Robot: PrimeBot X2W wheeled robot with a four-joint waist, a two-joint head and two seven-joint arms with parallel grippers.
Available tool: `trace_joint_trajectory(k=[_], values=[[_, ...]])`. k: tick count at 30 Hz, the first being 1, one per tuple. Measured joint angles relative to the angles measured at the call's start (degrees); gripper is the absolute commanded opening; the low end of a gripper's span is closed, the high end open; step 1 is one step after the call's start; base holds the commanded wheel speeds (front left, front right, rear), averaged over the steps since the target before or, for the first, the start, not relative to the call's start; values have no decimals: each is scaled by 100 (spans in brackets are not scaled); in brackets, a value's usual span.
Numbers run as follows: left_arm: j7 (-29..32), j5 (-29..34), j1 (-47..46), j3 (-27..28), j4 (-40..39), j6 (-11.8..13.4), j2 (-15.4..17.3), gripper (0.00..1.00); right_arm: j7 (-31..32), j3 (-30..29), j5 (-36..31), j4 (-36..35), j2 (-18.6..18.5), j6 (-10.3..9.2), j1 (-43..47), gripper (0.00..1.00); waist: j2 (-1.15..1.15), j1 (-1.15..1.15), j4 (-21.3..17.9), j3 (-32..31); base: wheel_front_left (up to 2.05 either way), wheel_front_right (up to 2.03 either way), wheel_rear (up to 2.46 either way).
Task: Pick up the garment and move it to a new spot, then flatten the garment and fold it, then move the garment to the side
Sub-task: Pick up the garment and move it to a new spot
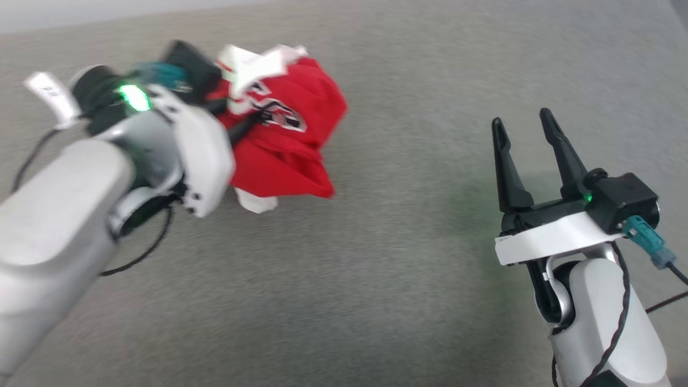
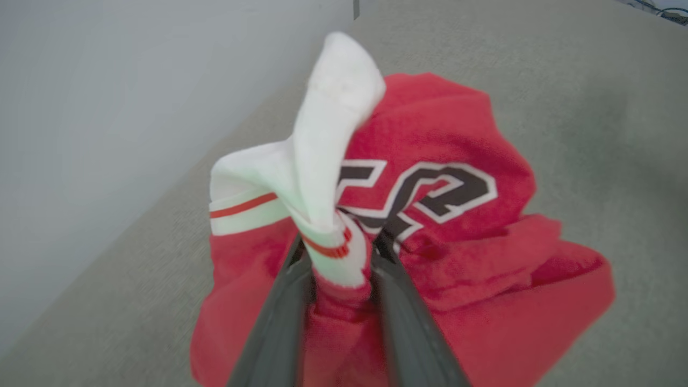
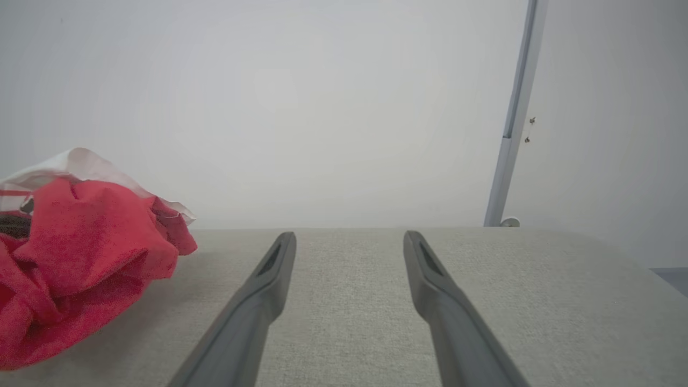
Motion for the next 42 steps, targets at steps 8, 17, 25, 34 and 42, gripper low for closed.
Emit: trace_joint_trajectory(k=[8,17,25,34,42], values=[[29,46,-756,-1123,535,-2,-872,0,-1,-91,532,-185,-4,-1,39,100,0,0,-963,401,0,0,0],[-67,-327,-1139,-1927,1325,0,-1262,0,0,13,1063,-286,-7,-1,35,100,0,0,-1884,825,0,0,0],[252,-393,-1198,-1944,1586,1,-1218,0,0,43,1277,-304,-5,-1,131,100,0,0,-2391,1071,0,0,0],[520,-290,-1185,-1884,1485,1,-1123,33,0,63,1294,-339,-1,-1,124,100,0,0,-2421,1117,0,0,0],[399,-298,-1198,-1983,1246,-7,-1017,100,-1,-8,1010,-314,0,-1,52,100,0,0,-2117,962,0,0,0]])
